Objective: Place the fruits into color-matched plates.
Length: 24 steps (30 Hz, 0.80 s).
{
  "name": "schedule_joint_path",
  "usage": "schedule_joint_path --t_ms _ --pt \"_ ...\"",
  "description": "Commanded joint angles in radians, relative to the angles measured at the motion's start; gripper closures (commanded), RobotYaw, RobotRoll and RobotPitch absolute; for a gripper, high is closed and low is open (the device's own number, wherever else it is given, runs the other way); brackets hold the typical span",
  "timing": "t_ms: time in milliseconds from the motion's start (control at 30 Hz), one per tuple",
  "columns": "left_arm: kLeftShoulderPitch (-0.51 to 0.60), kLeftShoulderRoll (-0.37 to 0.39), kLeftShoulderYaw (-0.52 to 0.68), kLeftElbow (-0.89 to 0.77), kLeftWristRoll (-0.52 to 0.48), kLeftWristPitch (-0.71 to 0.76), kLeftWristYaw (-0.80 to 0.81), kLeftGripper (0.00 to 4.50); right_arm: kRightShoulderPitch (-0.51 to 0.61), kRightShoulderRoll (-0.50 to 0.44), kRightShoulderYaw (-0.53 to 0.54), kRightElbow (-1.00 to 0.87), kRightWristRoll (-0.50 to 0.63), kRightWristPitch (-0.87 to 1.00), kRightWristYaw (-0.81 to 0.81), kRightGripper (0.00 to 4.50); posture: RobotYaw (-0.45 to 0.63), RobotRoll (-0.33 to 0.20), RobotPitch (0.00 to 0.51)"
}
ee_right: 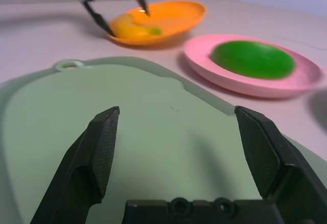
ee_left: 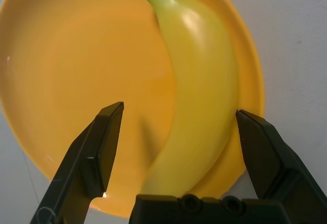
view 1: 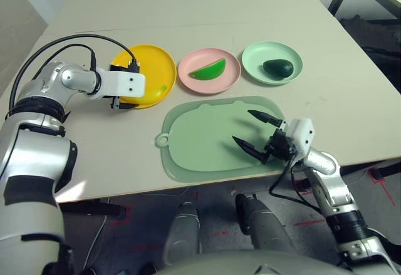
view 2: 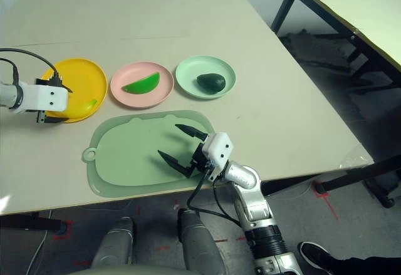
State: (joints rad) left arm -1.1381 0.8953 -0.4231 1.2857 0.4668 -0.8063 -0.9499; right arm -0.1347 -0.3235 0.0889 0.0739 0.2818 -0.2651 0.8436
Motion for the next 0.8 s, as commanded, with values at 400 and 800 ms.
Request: schedule_joint_path --t_ms 400,800 --pt "0.001 0.071 0.117 -0.051 -0.096 -0.022 -0.101 0.02 -0.091 -0.028 -0.107 0.115 0.056 0.007 -0.004 0.0 -0.01 0.0 0.178" --pt "0.491 0.068 0.584 -0.543 -0.622 0.425 -0.073 0.02 -0.08 -0.051 -0.297 0.281 0.086 -0.01 -0.128 0.0 0.02 0.0 0.221"
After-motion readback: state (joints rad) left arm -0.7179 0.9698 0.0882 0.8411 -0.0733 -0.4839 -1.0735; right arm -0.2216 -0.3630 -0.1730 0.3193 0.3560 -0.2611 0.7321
